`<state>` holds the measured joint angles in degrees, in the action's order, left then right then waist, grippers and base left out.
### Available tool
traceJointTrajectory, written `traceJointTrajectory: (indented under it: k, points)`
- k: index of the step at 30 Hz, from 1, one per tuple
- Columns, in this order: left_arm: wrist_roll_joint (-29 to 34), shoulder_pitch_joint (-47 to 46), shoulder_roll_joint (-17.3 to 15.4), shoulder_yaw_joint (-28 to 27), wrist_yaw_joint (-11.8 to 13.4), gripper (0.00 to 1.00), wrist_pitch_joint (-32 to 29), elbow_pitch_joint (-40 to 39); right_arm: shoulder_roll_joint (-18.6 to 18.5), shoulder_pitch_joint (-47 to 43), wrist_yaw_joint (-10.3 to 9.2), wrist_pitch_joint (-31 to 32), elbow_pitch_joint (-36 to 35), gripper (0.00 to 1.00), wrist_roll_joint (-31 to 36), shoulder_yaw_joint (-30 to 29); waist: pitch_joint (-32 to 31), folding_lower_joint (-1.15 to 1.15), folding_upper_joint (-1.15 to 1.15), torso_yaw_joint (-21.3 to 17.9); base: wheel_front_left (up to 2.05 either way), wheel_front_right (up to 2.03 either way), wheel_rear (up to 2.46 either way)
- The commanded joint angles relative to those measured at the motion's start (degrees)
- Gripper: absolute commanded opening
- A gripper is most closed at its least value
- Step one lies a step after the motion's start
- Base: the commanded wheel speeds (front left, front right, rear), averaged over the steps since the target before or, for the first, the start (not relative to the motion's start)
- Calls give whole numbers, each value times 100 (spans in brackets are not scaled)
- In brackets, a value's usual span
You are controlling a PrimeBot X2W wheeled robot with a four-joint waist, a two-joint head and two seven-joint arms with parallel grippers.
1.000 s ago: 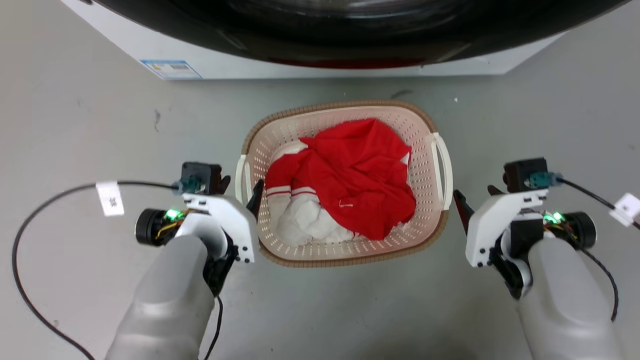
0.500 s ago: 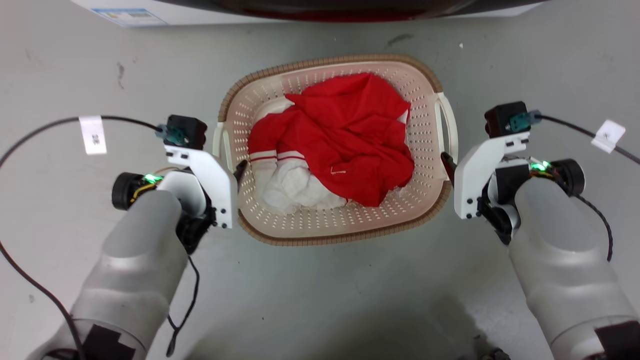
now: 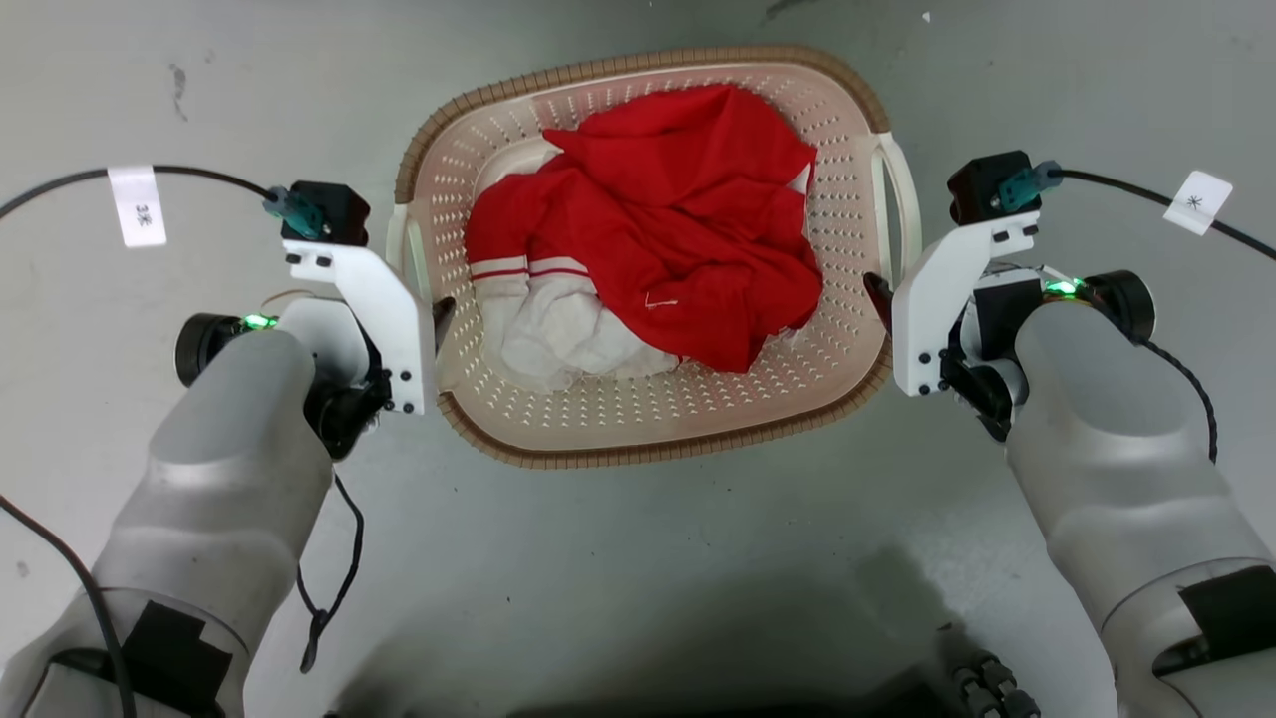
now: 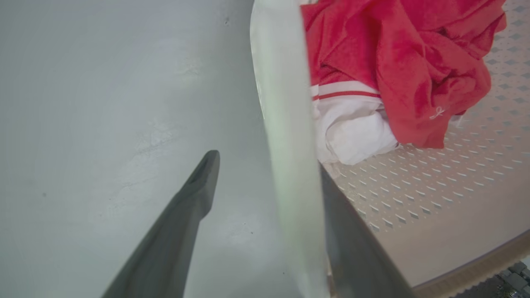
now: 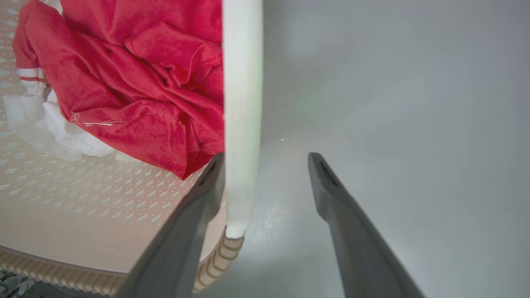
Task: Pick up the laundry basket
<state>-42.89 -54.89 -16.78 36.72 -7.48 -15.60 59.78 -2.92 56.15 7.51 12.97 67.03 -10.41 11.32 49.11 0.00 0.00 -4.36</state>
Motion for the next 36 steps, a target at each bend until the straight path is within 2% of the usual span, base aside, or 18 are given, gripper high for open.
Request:
traceJointTrajectory:
  k: [1,2,3,4,13,20,29,36]
  points:
    - [-92,-115,-28,42,1,100,-23,28,9,140,-4,-18,64,80,-66,52,69,0,0,4,0,0,0]
    - [-122,-142,-42,74,1,97,-3,46,7,171,-4,-35,101,39,-116,82,87,0,0,6,0,0,0]
    - [-154,-174,-47,113,1,38,18,58,6,192,-4,-12,140,0,-183,120,101,0,0,11,0,0,0]
    - [-192,-193,-40,154,1,0,6,62,9,205,-4,27,172,0,-246,174,113,0,0,16,0,0,0]
    - [-549,-285,-99,492,6,0,9,129,-32,305,-7,24,397,0,-511,470,77,0,0,21,0,0,0]
    - [-880,-132,5,723,3,0,-157,215,-36,107,-7,245,535,0,-712,607,-337,0,0,33,0,0,0]
    - [-1443,158,73,1028,2,0,-897,251,-31,-202,-7,1197,644,0,-1022,861,-1383,0,0,40,0,0,0]
    - [-1751,356,74,1205,2,0,-1240,265,-29,-409,-6,1995,664,0,-1341,1079,-2226,0,0,26,0,0,0]
